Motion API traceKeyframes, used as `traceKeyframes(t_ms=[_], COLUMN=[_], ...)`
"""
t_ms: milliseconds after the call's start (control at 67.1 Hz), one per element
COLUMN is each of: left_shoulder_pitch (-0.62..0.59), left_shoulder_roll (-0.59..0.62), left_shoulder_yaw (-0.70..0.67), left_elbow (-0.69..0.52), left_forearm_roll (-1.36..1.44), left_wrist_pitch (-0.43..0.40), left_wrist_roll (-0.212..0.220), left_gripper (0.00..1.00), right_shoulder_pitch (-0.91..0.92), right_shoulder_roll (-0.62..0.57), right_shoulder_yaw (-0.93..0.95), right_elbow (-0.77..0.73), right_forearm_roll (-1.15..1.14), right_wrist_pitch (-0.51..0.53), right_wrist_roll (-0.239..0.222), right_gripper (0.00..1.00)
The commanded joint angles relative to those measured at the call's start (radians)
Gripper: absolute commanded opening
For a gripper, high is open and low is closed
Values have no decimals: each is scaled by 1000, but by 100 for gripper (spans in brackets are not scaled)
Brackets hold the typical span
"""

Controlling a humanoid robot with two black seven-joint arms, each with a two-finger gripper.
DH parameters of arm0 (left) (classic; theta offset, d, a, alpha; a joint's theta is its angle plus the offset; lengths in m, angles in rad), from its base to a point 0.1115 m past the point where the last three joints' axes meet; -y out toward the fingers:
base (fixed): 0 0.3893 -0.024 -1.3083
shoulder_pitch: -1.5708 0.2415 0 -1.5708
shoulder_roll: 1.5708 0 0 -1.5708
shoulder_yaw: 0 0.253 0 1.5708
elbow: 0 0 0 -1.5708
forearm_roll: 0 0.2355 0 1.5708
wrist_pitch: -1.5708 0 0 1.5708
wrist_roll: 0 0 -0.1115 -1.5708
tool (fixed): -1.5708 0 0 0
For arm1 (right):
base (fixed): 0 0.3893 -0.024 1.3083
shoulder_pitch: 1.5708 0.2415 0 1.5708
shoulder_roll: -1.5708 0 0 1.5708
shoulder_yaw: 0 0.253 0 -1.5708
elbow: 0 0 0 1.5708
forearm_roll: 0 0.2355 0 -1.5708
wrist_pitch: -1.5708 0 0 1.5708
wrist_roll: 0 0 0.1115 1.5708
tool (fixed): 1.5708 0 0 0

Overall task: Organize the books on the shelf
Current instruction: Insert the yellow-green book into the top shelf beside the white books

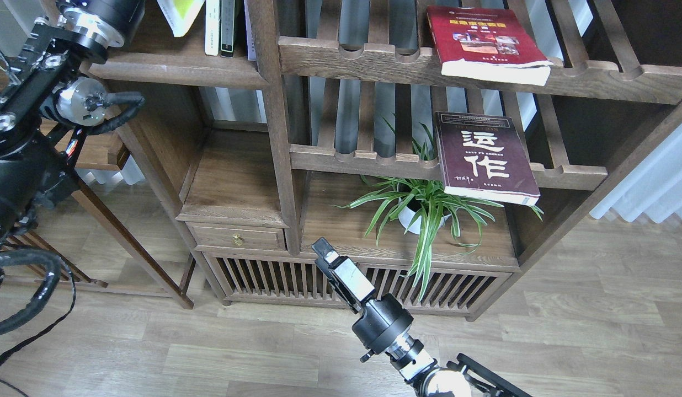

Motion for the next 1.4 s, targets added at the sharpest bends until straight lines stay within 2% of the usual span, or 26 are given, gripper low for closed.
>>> traceKeyframes(t_ms=[0,89,655,894,1207,1326,1371,1385], left_shoulder_pitch=[-6,-11,-24,-27,-27,-34,-40,-55], left_shoulder_roll=[0,-2,-25,-37,-37,-43,-49,-68], left_shoulder_yaw=[15,37,70,74,98,100,100,100], left_elbow=[40,52,109,129,129,128,128,128], left_forearm_roll=[-1,-6,-15,-16,-16,-16,-15,-15], left_wrist_pitch=[-7,-7,-8,-7,-8,-7,-7,-1], left_wrist_roll=[-31,-49,-52,-52,-65,-65,-63,-63], left_gripper=[5,5,8,17,18,25,31,38], right_shoulder_pitch=[-1,-1,-1,-16,-22,-30,-32,-33], right_shoulder_roll=[0,0,0,0,0,0,0,0], right_shoulder_yaw=[0,0,-2,-2,-8,-6,-6,-6], right_elbow=[0,0,0,0,0,0,0,0], right_forearm_roll=[0,0,0,0,0,0,0,-2], right_wrist_pitch=[0,0,0,0,0,0,0,0], right_wrist_roll=[0,0,0,0,0,0,0,0], right_gripper=[98,98,98,98,98,98,98,98])
